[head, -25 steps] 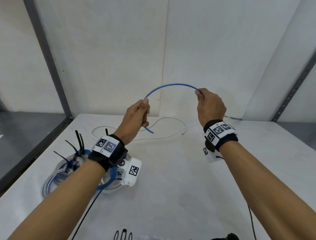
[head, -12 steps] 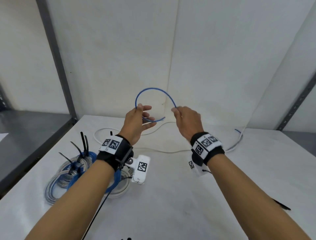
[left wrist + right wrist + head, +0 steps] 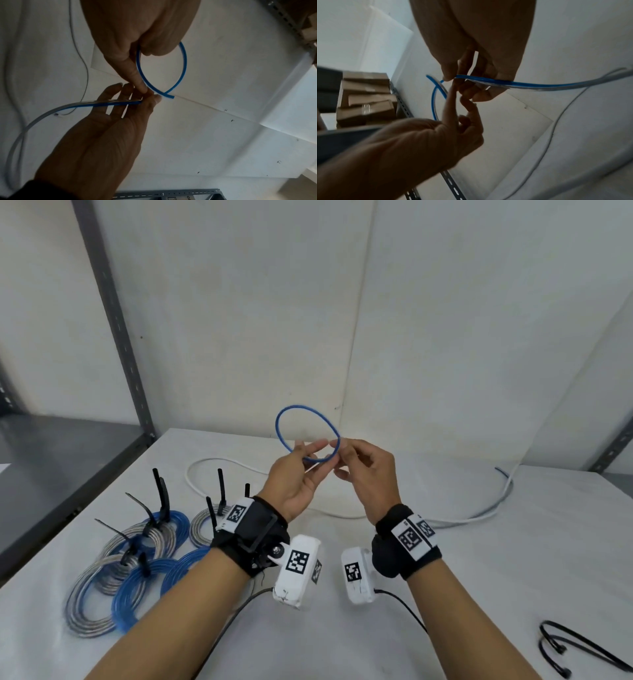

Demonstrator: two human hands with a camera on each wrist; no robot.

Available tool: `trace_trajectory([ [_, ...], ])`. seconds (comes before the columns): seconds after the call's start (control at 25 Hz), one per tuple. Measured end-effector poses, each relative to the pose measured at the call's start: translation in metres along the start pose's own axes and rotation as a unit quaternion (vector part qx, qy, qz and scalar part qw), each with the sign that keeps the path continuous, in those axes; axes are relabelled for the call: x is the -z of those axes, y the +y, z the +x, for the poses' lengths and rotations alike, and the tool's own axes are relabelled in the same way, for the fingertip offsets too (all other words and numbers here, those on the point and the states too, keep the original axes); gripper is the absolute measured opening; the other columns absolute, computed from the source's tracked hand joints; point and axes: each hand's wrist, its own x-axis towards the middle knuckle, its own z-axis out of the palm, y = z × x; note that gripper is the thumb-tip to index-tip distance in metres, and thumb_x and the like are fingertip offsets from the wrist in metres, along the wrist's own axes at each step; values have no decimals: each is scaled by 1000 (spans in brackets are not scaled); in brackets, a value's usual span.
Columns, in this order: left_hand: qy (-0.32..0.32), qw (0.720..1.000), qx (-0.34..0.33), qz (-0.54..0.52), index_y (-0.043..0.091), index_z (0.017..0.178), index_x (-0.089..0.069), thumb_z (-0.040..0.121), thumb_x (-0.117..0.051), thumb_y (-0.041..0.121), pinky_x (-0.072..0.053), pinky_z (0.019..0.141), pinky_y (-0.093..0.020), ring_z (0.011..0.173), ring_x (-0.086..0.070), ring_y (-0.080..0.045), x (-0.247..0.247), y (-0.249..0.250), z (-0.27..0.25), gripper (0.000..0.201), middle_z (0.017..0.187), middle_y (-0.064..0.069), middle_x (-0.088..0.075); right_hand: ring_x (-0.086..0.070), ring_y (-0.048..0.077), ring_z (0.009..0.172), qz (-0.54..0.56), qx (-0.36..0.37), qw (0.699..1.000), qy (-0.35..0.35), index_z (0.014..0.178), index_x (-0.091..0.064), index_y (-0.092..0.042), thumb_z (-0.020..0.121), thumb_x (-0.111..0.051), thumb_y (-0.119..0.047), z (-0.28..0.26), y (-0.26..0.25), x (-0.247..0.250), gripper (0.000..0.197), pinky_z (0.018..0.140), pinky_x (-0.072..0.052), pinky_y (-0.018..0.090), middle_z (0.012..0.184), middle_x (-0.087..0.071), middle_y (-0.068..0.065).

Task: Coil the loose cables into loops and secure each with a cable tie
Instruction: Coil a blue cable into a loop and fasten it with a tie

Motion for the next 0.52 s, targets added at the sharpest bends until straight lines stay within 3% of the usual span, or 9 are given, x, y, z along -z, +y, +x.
trace_trajectory([
  [0.08, 16, 999, 5, -34, -13, 96, -71, 111, -41, 17, -64, 74, -33, 94, -73, -30, 2, -2, 8, 45, 125, -21, -51, -66, 13, 74, 31, -2, 1000, -4, 103, -77, -8, 99, -65, -20, 1, 3, -1, 18, 73, -57, 28, 83, -73, 2],
  [0.16, 38, 998, 4, -48, -8, 84, -71, 110, -43, 13, -64, 69, -32, 92, -73, -29, 4, -3, 12, 43, 128, -20, -52, -62, 11, 71, 25, 13, 1000, -1, 104, -77, -7, 97, -67, -20, 1, 6, -2, 18, 69, -54, 26, 83, -73, -1],
  [0.32, 66, 996, 29, -48, -2, 87, -61, 108, -45, 7, -64, 64, -33, 112, -67, -34, 11, -10, 21, 28, 144, -20, -48, -64, 7, 82, -9, 42, 999, 1, 102, -81, -21, 92, -73, -22, -3, 17, -7, 13, 71, -52, 25, 100, -73, 1],
  [0.4, 77, 994, 51, -64, -3, 89, -61, 107, -46, 3, -63, 60, -33, 123, -61, -39, 18, -13, 28, 24, 153, -15, -41, -64, 6, 88, -24, 42, 999, 8, 104, -81, -19, 90, -75, -22, -4, 21, -10, 16, 74, -54, 26, 105, -69, 5],
  [0.52, 96, 989, 61, -97, -3, 95, -58, 104, -45, -6, -61, 55, -31, 129, -57, -42, 24, -13, 36, 17, 157, -10, -37, -61, 0, 84, -43, 65, 997, 1, 103, -80, -19, 88, -77, -18, -2, 22, -13, 15, 66, -46, 18, 100, -65, 1],
])
